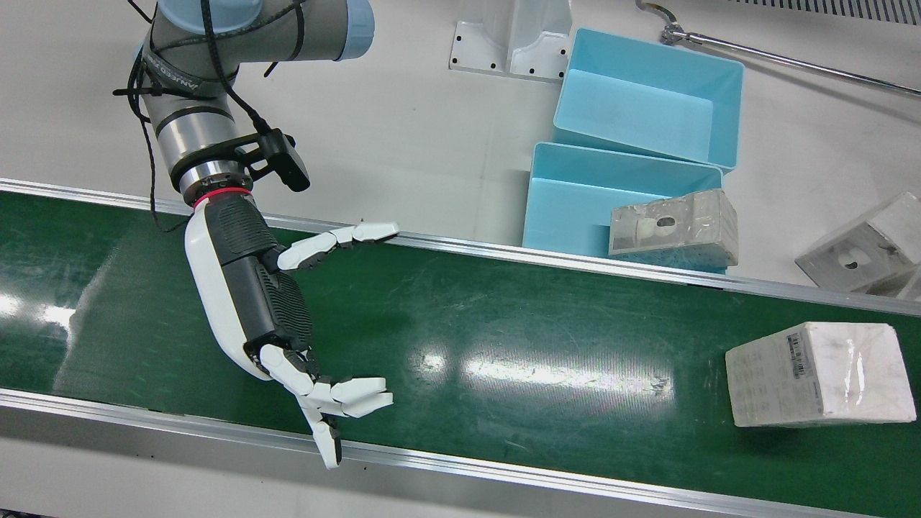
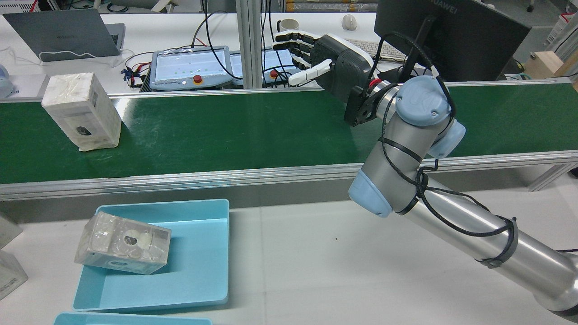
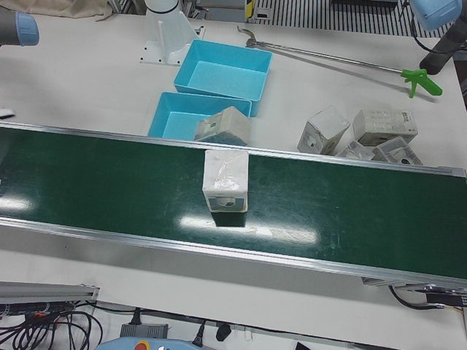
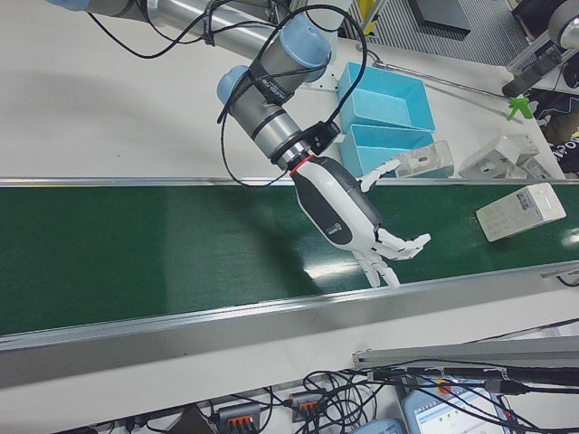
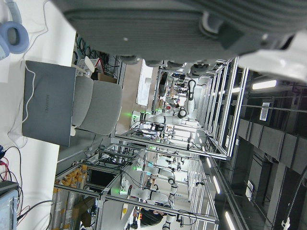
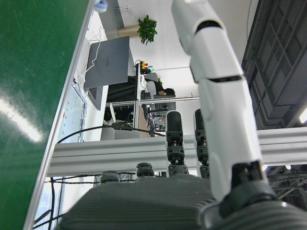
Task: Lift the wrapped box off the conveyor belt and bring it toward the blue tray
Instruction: 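Move the right hand along the belt toward the approaching white wrapped box, then position the open right hand beside the white box as it arrives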
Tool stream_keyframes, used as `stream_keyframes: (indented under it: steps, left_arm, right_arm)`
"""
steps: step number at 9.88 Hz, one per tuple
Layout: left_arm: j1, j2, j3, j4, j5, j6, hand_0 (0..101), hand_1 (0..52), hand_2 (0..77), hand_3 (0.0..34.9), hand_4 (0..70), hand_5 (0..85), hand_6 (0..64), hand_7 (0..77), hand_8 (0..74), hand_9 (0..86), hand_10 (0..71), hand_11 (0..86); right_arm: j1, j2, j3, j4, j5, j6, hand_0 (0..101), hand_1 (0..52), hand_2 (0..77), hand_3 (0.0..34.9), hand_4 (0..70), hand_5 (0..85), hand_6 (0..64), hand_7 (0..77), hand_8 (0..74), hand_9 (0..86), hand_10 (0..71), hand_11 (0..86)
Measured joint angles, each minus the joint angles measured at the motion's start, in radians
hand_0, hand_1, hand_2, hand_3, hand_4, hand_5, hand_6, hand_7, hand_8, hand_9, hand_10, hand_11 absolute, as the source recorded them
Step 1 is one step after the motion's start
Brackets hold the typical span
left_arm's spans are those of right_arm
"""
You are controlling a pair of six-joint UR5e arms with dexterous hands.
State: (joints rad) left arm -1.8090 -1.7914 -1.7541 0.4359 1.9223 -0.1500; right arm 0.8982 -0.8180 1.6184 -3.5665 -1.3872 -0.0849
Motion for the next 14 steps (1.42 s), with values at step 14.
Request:
stream_keyframes:
  steps: [14]
  left_arm:
    - [0.000,0.000,0.000,0.000,0.000,0.000,0,0.0,1.1,0.0,0.0,1.1,0.0,0.5,0.5,0.0,0.5,0.0]
  right_arm:
    - [-0.033,-0.035,-0.008,0.074,0.011,0.006,49,14.2,12.5,13.4,15.3,24.0,8.7,25.6,0.5,3.3,0.0,1.6]
